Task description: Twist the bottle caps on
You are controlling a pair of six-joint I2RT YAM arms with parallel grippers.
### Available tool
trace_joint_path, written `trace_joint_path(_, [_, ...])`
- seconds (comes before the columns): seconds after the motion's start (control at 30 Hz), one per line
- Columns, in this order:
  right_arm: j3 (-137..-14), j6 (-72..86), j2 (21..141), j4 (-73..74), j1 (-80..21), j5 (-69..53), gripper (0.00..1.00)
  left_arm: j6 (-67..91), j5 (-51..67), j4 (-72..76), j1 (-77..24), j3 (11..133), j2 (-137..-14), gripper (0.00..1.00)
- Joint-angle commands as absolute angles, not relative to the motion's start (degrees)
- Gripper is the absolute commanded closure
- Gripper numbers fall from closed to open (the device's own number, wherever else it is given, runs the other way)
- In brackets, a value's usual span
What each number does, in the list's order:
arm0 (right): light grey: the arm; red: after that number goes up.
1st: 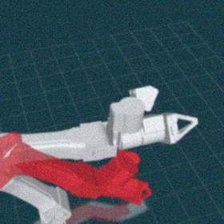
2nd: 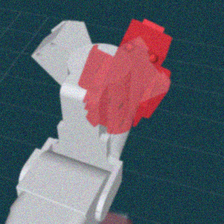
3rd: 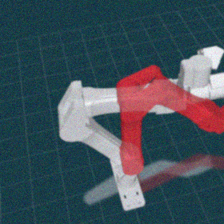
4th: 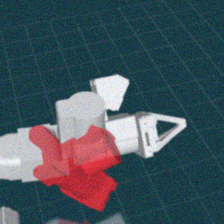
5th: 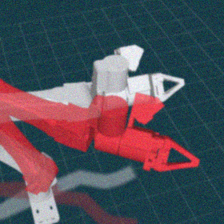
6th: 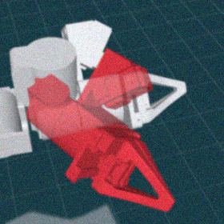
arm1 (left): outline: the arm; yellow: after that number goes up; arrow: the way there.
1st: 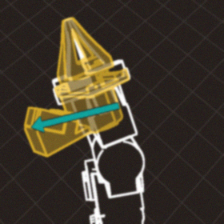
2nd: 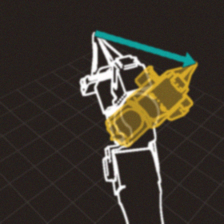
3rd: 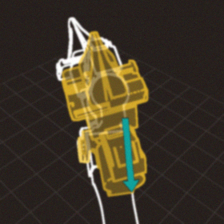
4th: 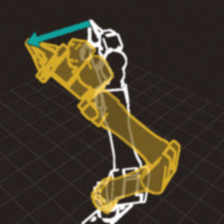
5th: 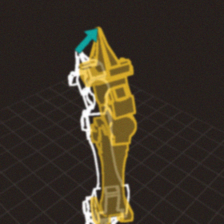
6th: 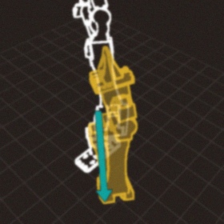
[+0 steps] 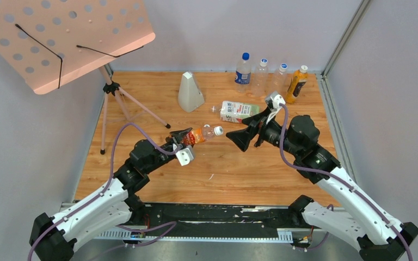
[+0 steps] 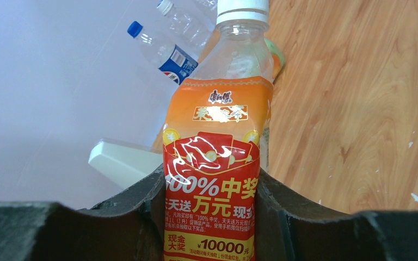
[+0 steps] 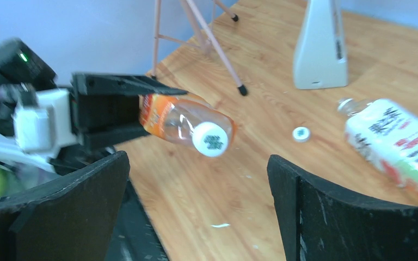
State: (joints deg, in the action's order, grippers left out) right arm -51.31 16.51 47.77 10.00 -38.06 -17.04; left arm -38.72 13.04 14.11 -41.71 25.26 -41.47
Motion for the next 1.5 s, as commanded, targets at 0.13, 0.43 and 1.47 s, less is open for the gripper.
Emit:
trace_joint_path(0.13, [-50.1,-7.47,44.49,13.79,-37.88,-21.9,0.0,-30.23,20.09,8.0,-41.84,33.45,-44.63,1.0])
trace_joint_path(0.43, [-48.22,-19.41,42.97,16.44,-37.88,-27.66,0.06,-25.71,28.52,3.96,-40.53,37.0,-46.77,1.0])
trace_joint_path(1.47, [-52.18,-24.87,48.45,18.5,-37.88,-40.87,0.57,-24.84,39.96,2.72,-39.75,38.38,-48.03,1.0])
